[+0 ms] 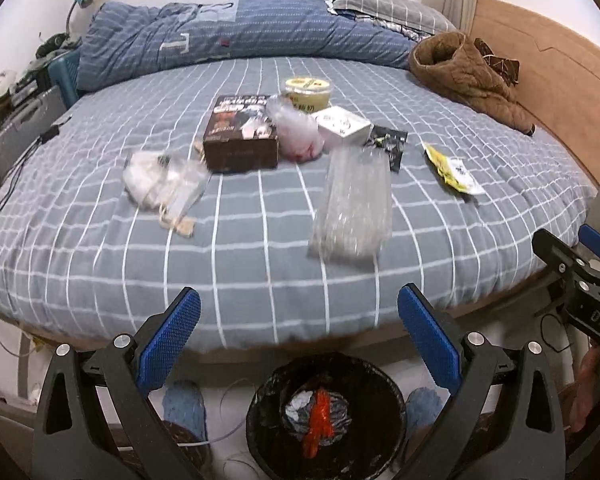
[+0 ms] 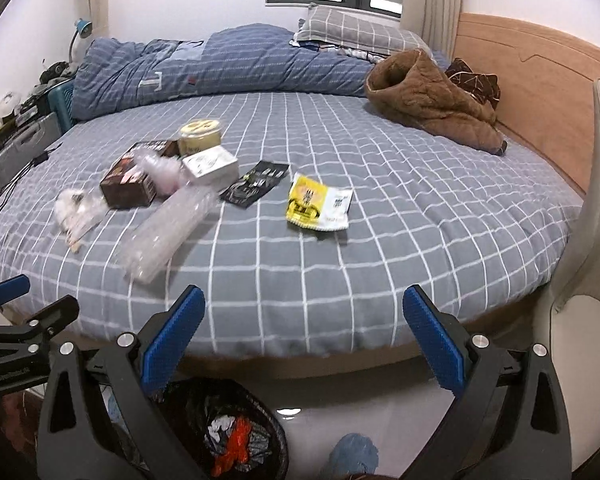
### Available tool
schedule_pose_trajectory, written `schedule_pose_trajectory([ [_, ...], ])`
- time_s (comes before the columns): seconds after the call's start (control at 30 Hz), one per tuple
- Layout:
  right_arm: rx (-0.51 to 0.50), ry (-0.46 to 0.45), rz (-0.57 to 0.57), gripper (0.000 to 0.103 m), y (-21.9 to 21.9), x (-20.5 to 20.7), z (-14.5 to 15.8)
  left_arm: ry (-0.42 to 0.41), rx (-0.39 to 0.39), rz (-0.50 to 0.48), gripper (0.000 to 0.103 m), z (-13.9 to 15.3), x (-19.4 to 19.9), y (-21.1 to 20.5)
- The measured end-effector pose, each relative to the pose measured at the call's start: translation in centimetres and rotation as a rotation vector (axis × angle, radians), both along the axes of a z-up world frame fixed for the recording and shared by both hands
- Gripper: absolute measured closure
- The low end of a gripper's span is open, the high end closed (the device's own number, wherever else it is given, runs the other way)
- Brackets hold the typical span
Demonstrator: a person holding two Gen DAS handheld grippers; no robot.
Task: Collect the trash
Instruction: 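Raise both tools back toward the trash on the bed, then grasp the bubble-wrap sleeve with the left tool while the right tool grasps the yellow wrapper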
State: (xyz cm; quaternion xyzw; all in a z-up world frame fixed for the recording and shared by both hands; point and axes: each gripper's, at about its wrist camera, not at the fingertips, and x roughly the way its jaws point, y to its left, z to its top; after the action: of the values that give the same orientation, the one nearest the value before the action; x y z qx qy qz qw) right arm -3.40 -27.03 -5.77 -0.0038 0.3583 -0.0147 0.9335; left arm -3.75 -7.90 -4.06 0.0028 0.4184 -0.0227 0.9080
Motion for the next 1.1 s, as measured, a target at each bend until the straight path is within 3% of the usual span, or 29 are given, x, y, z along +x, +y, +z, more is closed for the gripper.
schedule_pose_trajectory([
  [0.77,0.012,0.001,-0.022,0.008,-1.5,10.9,0.8,0.006,0.004,-0.051,0.006,-0.1,9.5,-3.0],
  [1.1,0.052,0.123,-0.049,0.008,-3.3,16.9,-2.8,0.062,0.0,-0.082,0.007,-2.2,13.2,-3.9],
])
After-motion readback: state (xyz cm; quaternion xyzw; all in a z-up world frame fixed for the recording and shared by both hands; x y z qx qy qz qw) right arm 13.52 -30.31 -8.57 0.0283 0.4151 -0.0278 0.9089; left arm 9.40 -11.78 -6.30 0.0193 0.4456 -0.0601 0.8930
